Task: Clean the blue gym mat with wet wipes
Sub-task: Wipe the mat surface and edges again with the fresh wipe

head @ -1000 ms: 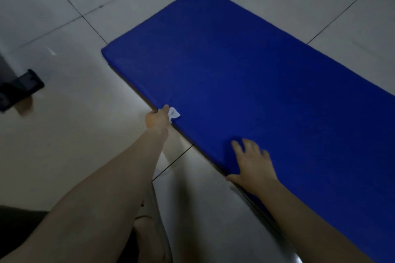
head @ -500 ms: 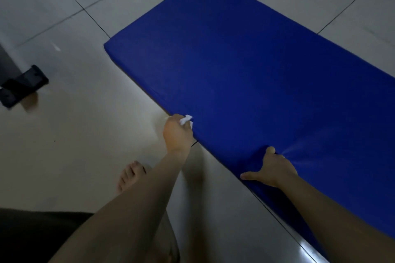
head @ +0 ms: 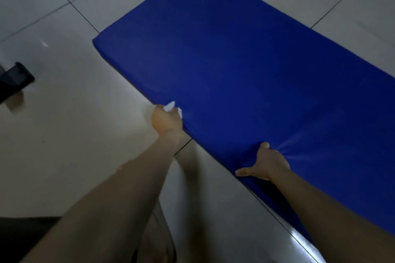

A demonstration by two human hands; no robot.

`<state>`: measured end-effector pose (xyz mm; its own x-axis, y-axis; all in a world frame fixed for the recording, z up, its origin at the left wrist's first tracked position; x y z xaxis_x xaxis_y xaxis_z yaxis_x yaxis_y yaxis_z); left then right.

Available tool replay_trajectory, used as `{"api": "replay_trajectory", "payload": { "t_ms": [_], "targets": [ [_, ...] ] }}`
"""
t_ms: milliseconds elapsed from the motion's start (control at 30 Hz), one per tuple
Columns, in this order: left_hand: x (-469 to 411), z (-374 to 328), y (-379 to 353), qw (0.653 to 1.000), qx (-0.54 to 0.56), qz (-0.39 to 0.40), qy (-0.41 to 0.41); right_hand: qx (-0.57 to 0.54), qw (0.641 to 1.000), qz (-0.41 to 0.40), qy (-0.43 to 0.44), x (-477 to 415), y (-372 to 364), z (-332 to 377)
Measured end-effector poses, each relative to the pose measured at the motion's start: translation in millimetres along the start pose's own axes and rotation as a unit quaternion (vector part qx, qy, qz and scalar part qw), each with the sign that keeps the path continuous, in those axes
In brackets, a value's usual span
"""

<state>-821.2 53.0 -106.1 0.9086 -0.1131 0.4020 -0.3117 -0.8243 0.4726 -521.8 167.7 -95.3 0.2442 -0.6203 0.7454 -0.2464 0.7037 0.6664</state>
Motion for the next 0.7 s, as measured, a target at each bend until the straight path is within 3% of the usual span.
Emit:
{"api": "replay_trajectory", "payload": {
  "t_ms": [100, 233, 300, 400, 500, 700],
  "targets": [
    [53, 19, -20, 0.987, -0.105, 0.083, -0.086, -0.002, 1.000, 0.000, -0.004, 0, 1, 1],
    [83, 31, -29, 0.944, -0.199, 0.178, -0.196, -0.001, 1.000, 0.001, 0.001, -2, 4, 1],
    [53, 14, -19, 0.952, -0.171, 0.147, -0.205, -0.004, 1.000, 0.000, 0.003, -2, 2, 0],
    [-21, -14, 10, 0.984, -0.125, 0.039, -0.124, -0.001, 1.000, 0.001, 0.001, -3, 0, 0],
    [-58, -26, 15, 0.980, -0.159, 0.036, -0.113, 0.002, 1.000, -0.001, -0.004, -4, 1, 1],
    [16, -2, -15, 0.976, -0.167, 0.024, -0.138, 0.009, 1.000, 0.001, -0.005, -4, 1, 2]
  ]
}}
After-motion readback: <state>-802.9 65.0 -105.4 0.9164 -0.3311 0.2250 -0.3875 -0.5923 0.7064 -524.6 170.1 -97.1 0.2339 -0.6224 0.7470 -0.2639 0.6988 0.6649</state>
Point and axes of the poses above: each hand's wrist, its own x-axis away from the middle knuckle, its own y-axis out of the back of the hand, z = x × y, the point moved 5 cm from there along -x, towards the middle knuckle, and after that the axes turned 2 degrees about y, right-handed, at the moved point
